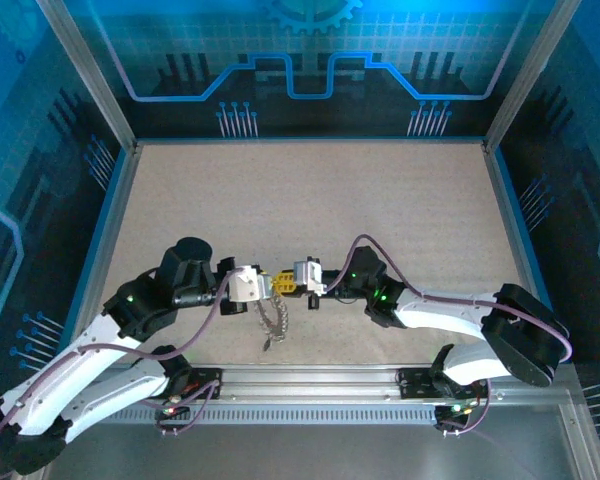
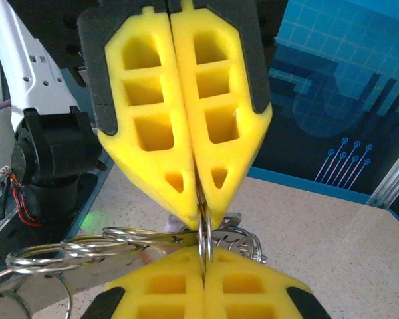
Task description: Put the keys on the keyring
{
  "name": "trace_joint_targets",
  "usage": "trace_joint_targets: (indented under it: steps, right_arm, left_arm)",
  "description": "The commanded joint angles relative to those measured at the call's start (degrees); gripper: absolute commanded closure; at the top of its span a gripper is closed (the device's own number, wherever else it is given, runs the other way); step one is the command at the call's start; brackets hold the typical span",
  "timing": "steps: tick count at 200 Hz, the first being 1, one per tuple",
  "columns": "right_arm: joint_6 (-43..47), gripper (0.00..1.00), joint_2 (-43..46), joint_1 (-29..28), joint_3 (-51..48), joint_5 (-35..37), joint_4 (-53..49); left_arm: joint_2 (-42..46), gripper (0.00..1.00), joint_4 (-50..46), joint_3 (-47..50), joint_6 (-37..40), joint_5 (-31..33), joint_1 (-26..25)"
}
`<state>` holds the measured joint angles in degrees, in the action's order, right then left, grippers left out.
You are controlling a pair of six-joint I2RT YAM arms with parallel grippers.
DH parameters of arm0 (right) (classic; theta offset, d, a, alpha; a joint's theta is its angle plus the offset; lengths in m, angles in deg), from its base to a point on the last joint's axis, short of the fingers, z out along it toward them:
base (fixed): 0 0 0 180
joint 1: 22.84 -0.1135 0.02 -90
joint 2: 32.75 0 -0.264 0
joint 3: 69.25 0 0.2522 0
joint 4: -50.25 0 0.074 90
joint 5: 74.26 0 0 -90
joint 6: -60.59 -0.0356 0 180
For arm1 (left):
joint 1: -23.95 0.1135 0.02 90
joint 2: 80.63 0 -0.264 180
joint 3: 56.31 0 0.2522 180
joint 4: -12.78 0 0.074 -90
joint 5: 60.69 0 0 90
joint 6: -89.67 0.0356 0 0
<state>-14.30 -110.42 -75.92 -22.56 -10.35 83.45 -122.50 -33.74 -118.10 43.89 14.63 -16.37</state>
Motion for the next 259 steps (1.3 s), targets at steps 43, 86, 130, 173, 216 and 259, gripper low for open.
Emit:
trace_joint_targets:
  steps: [43,86,130,173,216,259]
  right_arm:
    - [2.39,0.87,2.71,-1.24,2.67,0.06,-4.83]
    - [4.4,0.76,3.91,-1.21,3.55,0.76,-10.16]
    - [4.61,0.77,2.32,-1.76,4.89,2.54,-11.6]
    - [4.21,0.79,0.65,-2.0,5.69,4.66,-11.19]
    - [3.4,0.77,-0.87,-2.01,7.04,6.44,-12.4]
    - [2.16,0.77,-1.53,-2.03,7.77,6.44,-13.1]
  left_arm:
    - [-0.26,1.0,-3.08,-1.76,2.79,0.09,-0.32]
    - [-2.55,1.0,-5.16,-4.0,4.17,2.8,-0.4]
    - [-4.35,1.0,-5.0,-5.23,3.74,2.99,-0.4]
    - [-3.92,1.0,-1.86,-4.07,3.19,2.37,-0.49]
    - [-3.31,1.0,-1.18,-3.81,3.75,3.09,-0.4]
    - [-4.24,1.0,-1.08,-3.82,5.15,3.0,-0.45]
